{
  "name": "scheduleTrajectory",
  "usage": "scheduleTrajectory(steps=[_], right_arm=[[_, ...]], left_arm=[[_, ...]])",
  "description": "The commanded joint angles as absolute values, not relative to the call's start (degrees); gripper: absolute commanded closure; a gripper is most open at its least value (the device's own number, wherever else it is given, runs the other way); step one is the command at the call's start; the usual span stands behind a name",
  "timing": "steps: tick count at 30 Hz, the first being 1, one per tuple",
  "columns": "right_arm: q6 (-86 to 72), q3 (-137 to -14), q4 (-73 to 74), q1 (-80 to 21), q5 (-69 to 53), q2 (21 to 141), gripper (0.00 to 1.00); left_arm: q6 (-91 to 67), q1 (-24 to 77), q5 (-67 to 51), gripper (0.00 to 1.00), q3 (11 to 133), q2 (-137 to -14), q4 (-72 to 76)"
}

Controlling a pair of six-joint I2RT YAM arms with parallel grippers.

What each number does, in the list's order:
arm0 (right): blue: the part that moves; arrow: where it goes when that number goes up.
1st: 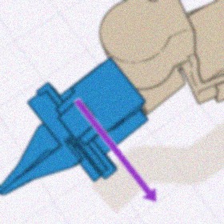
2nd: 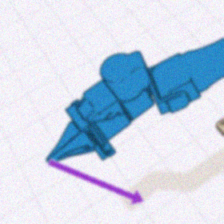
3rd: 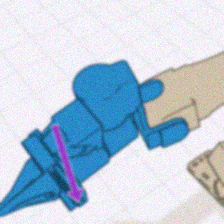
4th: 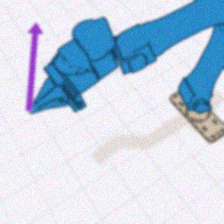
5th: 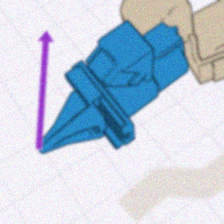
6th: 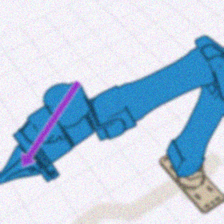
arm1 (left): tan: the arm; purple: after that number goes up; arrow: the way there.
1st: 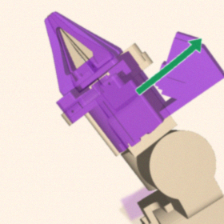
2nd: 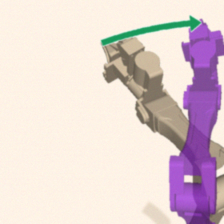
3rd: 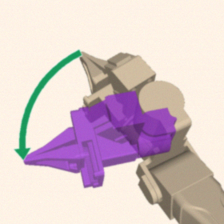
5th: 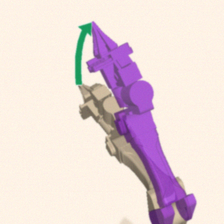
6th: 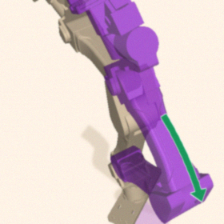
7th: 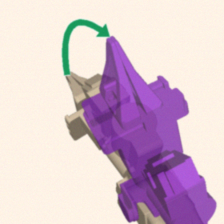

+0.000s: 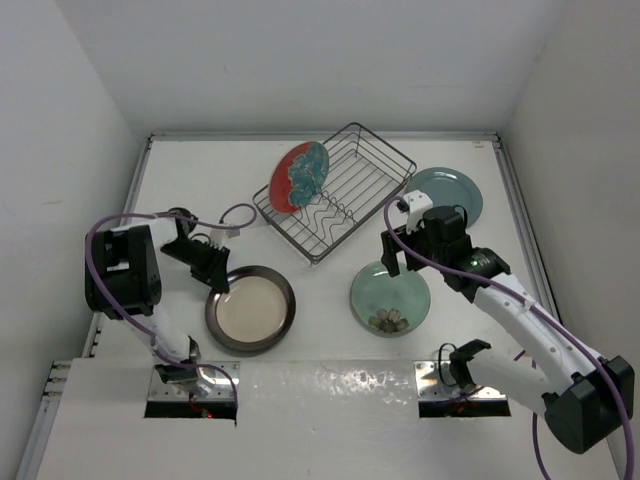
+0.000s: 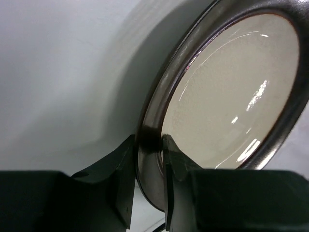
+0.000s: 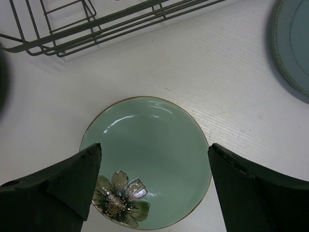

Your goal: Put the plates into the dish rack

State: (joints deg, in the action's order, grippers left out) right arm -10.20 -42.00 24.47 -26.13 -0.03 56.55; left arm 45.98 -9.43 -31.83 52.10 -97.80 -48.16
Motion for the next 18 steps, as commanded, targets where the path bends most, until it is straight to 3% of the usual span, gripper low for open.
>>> scheduleTrajectory(steps=[1,18], right_arm=[[-10.99,-44.30,25.75,-26.46,2.20,55.90,0.10],[-12.74,-46.84,25.48,-26.46,4.83,59.50,0.10]], left_arm=[[50.45,-9.05,-31.82,0.98,50.62,-99.76,-49.57],[60.56,-10.20,-22.94,1.00,73.73,-85.78,-68.02]])
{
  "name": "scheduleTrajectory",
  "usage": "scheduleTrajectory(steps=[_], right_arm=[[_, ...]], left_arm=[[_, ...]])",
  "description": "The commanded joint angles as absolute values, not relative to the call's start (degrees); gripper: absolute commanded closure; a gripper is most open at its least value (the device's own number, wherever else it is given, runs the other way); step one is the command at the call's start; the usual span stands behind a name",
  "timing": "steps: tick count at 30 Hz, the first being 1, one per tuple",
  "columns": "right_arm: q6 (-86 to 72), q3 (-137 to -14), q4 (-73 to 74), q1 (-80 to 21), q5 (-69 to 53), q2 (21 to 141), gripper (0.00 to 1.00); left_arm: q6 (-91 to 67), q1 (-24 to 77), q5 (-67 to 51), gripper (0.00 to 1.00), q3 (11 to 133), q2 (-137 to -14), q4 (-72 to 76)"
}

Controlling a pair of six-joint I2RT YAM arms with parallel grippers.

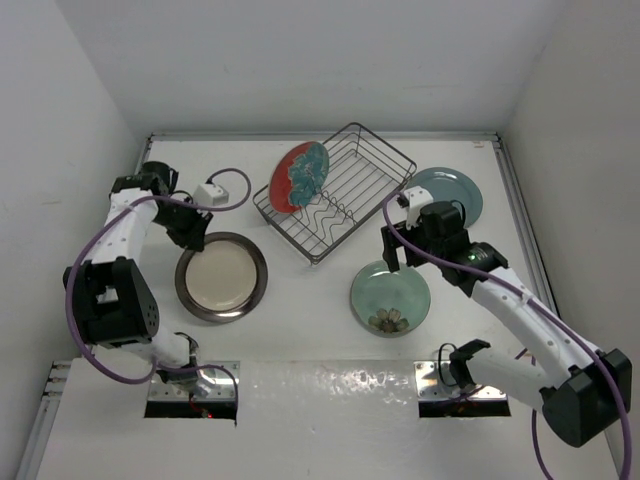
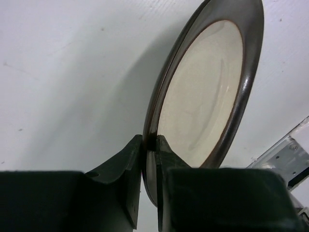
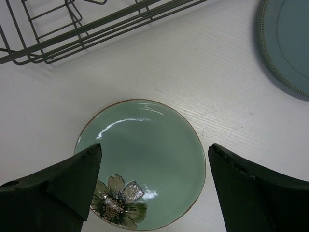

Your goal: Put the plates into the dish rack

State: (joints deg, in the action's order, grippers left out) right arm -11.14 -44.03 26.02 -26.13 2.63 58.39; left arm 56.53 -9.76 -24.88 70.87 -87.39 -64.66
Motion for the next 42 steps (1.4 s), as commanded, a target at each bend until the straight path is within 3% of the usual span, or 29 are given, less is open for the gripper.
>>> scheduleTrajectory(steps=[1,9,27,35,42], right_arm=[[-13.18,-47.02,25.66,-26.46,5.18,60.20,0.10],[-12.84,-46.58,26.19,-26.46,6.59,59.24,0.10],[-12.30,-45.97,23.91,-26.46,8.87,58.97,0.09],[-13.01,-44.82,24.52,-26.46,10.02,58.80,0.09],[-14.06,-43.68,24.26,-26.46,10.28,58.53,0.09]], left_arm=[[60.47,-10.20,-22.94,1.00,74.96,-85.78,-68.38],[56.70,-10.20,-19.78,1.00,81.81,-85.52,-67.68],[31.57,-10.46,-8.09,1.00,98.08,-88.15,-51.35],[19.96,-9.14,-3.43,1.00,123.27,-92.28,-42.29],[16.36,-2.47,-4.56,1.00,129.19,-91.14,-32.09]])
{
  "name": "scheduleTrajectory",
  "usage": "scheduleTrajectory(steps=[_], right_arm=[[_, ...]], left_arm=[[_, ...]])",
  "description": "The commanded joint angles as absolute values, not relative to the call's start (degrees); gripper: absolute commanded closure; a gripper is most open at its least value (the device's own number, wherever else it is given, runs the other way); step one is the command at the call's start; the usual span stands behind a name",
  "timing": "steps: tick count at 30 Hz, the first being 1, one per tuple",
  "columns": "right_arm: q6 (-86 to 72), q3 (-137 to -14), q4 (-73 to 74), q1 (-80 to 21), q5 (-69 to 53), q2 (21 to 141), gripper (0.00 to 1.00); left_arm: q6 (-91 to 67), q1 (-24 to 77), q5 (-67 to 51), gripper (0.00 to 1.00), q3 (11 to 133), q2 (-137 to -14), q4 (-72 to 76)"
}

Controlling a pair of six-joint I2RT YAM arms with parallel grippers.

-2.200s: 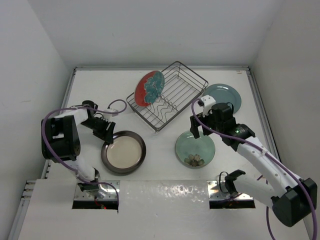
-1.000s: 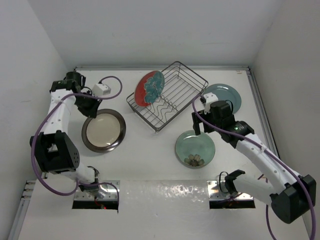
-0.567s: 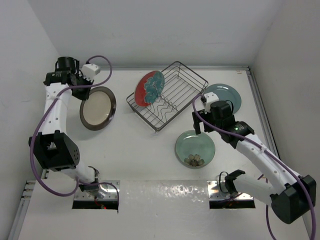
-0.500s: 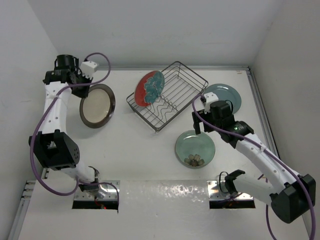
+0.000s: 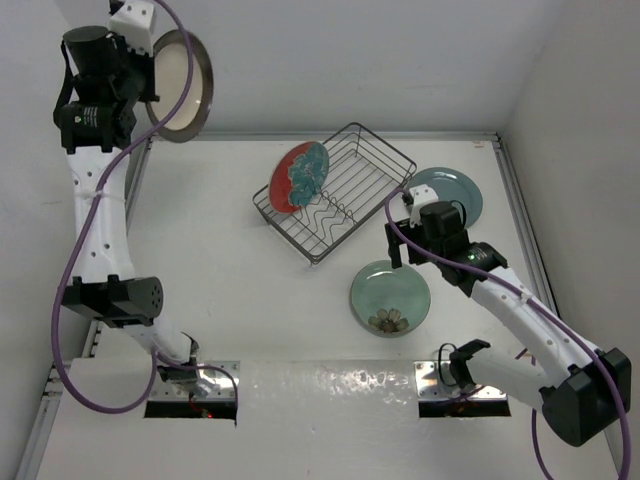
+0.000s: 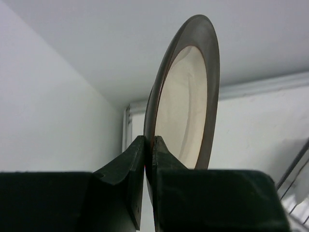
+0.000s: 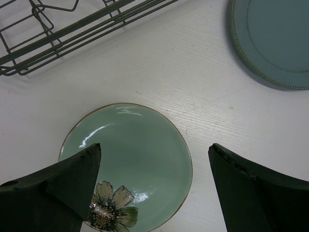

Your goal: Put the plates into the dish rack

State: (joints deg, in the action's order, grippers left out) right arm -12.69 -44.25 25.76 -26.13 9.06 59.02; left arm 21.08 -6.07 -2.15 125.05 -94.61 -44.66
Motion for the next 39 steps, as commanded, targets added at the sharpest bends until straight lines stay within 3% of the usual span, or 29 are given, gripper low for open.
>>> scheduleTrajectory(steps=[1,12,25,39], right_arm=[[-14.24,-43.68,24.61,-26.46,10.28,58.54,0.09],[-15.99,-44.21,27.15,-26.46,10.63,58.62,0.10],[-18.28,-42.72,26.54,-26.46,10.64,59.50,0.10],[-18.37,-41.05,27.33,-26.46,10.81,58.45,0.09]], left_arm=[[15.65,-1.59,-5.96,1.00,129.90,-90.97,-31.47],[18.28,19.31,-0.44,1.00,131.40,-95.53,-30.94],[22.66,26.10,-0.18,1.00,118.83,-99.23,-27.61],[33.92,32.78,15.90,1.00,108.99,-101.25,-16.00]])
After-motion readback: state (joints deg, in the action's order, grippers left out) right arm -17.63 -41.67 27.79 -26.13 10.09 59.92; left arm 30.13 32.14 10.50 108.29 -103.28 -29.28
